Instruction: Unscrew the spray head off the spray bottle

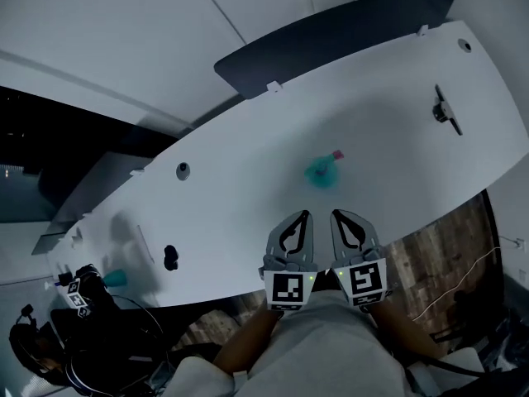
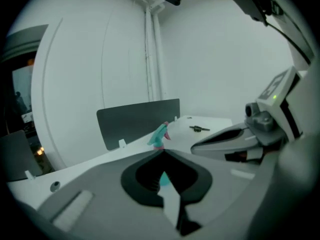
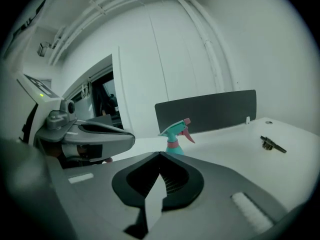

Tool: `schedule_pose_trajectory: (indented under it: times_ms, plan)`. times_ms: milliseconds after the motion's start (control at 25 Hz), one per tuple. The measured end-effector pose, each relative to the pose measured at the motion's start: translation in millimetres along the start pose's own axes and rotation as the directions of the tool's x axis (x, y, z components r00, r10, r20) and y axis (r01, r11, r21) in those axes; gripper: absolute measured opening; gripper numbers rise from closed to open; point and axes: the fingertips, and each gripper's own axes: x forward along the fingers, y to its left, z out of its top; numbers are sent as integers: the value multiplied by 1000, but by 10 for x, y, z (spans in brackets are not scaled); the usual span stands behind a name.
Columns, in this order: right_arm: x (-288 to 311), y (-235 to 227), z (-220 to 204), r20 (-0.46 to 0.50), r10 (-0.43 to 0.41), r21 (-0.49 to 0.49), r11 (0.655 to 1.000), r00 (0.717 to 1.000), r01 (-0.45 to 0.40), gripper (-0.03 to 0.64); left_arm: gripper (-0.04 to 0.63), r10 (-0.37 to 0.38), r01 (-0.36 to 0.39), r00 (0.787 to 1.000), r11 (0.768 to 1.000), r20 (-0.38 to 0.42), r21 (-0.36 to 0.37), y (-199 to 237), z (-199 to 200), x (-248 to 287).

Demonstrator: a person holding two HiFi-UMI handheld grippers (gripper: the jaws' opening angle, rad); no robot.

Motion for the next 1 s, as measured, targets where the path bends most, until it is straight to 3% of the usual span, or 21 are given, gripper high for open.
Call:
schedule_pose_trajectory:
  times_ms: [240,360,520,680,800,840,880,920,1000]
  plan:
    - [152,38,-8,-64,-136,-41,990,989,134,0,2,-143,142,989,989,24,37,136,0,213]
    - [228,-3,-11,-88,-173,-49,984,981,169,0,2,-180,179,983,983,25,46,151,4,267]
    - [320,-110,20,-100,-185,-68,982,978,179,0,2,-178,177,984,984,23,28,144,-21,374]
    - [362,-191,-65,-118,-175,-130,979,977,159,0,2,-152,154,988,987,-35,42,174,-148,449]
    - [439,-224,-166,-139,-166,-156,977,976,144,2,3,-98,102,994,990,-44,93,323,-106,484]
    - [476,-208,-190,-146,-151,-144,981,978,130,34,3,-92,97,995,988,-47,117,348,-63,502]
    - [504,-182,-214,-153,-136,-134,984,979,116,96,70,-98,105,994,984,-55,142,339,-22,518]
    - [522,-161,-234,-158,-125,-130,986,979,105,97,168,-110,120,992,978,-66,172,309,24,539]
    - [547,-159,-250,-160,-119,-136,986,980,98,95,266,-129,147,988,958,-87,248,238,135,618]
